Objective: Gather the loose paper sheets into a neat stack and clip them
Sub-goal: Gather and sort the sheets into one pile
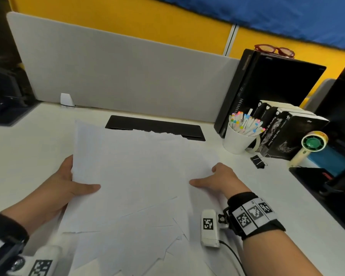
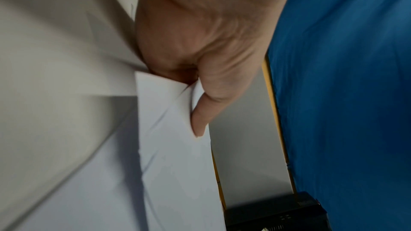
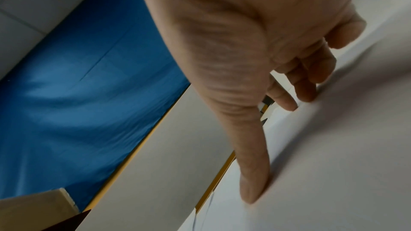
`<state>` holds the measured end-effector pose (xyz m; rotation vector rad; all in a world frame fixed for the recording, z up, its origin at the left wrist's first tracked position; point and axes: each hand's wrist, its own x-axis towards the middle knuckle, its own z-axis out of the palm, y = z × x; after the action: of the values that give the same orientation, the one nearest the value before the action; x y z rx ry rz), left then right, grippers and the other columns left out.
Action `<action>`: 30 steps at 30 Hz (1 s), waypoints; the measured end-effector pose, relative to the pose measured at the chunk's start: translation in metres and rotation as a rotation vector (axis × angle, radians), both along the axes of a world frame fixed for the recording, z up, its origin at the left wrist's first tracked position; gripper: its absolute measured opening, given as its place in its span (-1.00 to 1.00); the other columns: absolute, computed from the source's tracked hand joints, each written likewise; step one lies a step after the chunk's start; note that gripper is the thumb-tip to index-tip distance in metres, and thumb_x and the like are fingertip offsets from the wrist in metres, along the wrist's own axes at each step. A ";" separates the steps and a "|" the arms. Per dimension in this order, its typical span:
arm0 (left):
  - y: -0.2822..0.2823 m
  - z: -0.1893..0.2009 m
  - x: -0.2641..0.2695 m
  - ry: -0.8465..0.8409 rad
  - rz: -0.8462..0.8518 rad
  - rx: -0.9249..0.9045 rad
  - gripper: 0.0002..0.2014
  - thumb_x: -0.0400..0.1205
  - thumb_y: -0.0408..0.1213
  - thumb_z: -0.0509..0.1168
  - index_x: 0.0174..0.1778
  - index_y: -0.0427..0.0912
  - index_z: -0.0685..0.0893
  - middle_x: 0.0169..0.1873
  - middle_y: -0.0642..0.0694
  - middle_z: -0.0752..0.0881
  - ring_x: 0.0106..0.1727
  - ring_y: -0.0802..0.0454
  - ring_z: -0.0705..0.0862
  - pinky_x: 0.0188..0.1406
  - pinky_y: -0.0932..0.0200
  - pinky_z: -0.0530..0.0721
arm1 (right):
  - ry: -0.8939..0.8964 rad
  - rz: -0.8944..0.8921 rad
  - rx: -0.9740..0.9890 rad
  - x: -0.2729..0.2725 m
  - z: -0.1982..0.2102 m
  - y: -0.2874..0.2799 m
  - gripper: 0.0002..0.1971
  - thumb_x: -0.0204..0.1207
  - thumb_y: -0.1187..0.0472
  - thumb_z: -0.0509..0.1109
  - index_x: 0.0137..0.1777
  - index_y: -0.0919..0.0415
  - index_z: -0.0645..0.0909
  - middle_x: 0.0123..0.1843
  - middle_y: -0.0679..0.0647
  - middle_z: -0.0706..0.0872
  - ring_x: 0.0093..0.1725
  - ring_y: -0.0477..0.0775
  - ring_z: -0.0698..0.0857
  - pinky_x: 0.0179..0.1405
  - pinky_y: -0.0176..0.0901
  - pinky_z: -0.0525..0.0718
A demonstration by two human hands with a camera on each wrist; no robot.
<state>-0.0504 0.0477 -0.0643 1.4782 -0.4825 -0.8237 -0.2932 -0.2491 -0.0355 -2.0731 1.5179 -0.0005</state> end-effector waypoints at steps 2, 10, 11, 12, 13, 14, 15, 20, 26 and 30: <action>-0.001 0.001 -0.001 -0.011 -0.004 0.005 0.46 -0.51 0.02 0.80 0.48 0.20 0.46 0.11 0.01 0.84 -0.01 -0.12 0.88 -0.25 -0.02 0.82 | 0.061 -0.009 -0.008 0.000 0.000 0.001 0.17 -0.02 -0.39 0.71 0.53 0.16 0.37 0.51 0.15 0.48 0.52 0.24 0.45 0.42 0.09 0.52; -0.002 -0.008 0.003 -0.014 0.006 -0.005 0.38 -0.41 -0.04 0.83 0.47 0.19 0.50 0.15 -0.06 0.85 0.11 -0.27 0.85 0.10 -0.36 0.77 | 0.193 0.026 -0.043 -0.003 0.006 0.002 0.44 -0.18 -0.50 0.68 0.63 0.24 0.20 0.56 0.22 0.36 0.61 0.30 0.32 0.57 0.18 0.41; -0.003 -0.009 0.003 -0.017 0.003 -0.009 0.35 -0.37 -0.07 0.84 0.47 0.20 0.50 0.15 -0.06 0.85 0.10 -0.26 0.86 0.11 -0.37 0.77 | 0.177 0.028 -0.018 -0.004 0.007 0.002 0.46 -0.23 -0.49 0.70 0.63 0.23 0.19 0.57 0.21 0.38 0.61 0.30 0.34 0.56 0.19 0.43; -0.003 -0.009 0.002 -0.016 -0.001 -0.013 0.33 -0.35 -0.08 0.83 0.47 0.21 0.51 0.15 -0.04 0.86 0.09 -0.25 0.86 0.10 -0.36 0.78 | 0.155 0.031 0.005 -0.005 0.007 0.002 0.49 -0.31 -0.48 0.71 0.62 0.21 0.20 0.56 0.19 0.41 0.59 0.29 0.37 0.53 0.20 0.46; -0.003 -0.009 0.002 -0.017 -0.003 -0.018 0.33 -0.35 -0.07 0.84 0.46 0.22 0.51 0.14 -0.03 0.86 0.07 -0.22 0.87 0.07 -0.33 0.79 | 0.135 0.032 0.021 -0.005 0.007 0.003 0.50 -0.41 -0.49 0.69 0.58 0.19 0.23 0.52 0.16 0.46 0.56 0.27 0.42 0.50 0.21 0.50; -0.002 -0.010 0.001 -0.022 -0.006 -0.021 0.33 -0.37 -0.04 0.84 0.46 0.22 0.51 0.12 -0.01 0.87 0.06 -0.19 0.88 0.05 -0.30 0.80 | 0.125 0.037 0.026 -0.004 0.006 0.003 0.48 -0.51 -0.50 0.66 0.51 0.17 0.30 0.47 0.13 0.52 0.50 0.26 0.48 0.46 0.22 0.53; -0.002 -0.010 0.001 -0.032 -0.007 -0.020 0.34 -0.39 -0.01 0.83 0.46 0.23 0.52 0.11 0.01 0.87 0.05 -0.17 0.88 0.03 -0.28 0.81 | 0.126 0.047 0.024 -0.003 0.006 0.004 0.40 -0.56 -0.51 0.63 0.40 0.14 0.37 0.39 0.11 0.58 0.42 0.25 0.55 0.42 0.22 0.55; -0.002 -0.011 0.000 -0.061 -0.005 0.004 0.37 -0.39 0.05 0.83 0.48 0.21 0.50 0.17 -0.04 0.85 0.10 -0.23 0.86 0.10 -0.34 0.79 | -0.022 0.091 0.041 -0.002 0.017 0.011 -0.26 0.12 -0.12 0.77 0.17 0.14 0.47 0.07 0.04 0.61 -0.09 0.00 0.60 -0.16 -0.12 0.58; -0.001 -0.002 -0.004 -0.050 0.002 0.045 0.52 -0.39 0.03 0.83 0.62 0.22 0.35 0.30 0.01 0.76 0.24 -0.18 0.79 0.23 -0.30 0.75 | -0.104 0.138 -0.024 -0.009 0.043 0.005 -0.44 0.27 0.26 0.68 0.29 0.21 0.63 0.12 0.15 0.70 0.02 0.17 0.69 -0.14 -0.11 0.62; 0.001 0.001 -0.004 -0.036 -0.008 0.083 0.59 -0.39 0.00 0.84 0.66 0.33 0.23 0.37 0.02 0.69 0.31 -0.17 0.74 0.29 -0.33 0.71 | -0.649 -0.060 -0.447 -0.014 0.056 0.013 -0.67 0.53 0.28 0.51 0.26 0.17 0.58 -0.10 -0.10 0.60 -0.16 -0.05 0.62 -0.32 -0.27 0.55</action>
<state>-0.0547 0.0484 -0.0629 1.5707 -0.4865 -0.8323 -0.3073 -0.2357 0.0203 -2.0453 1.2296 -1.0140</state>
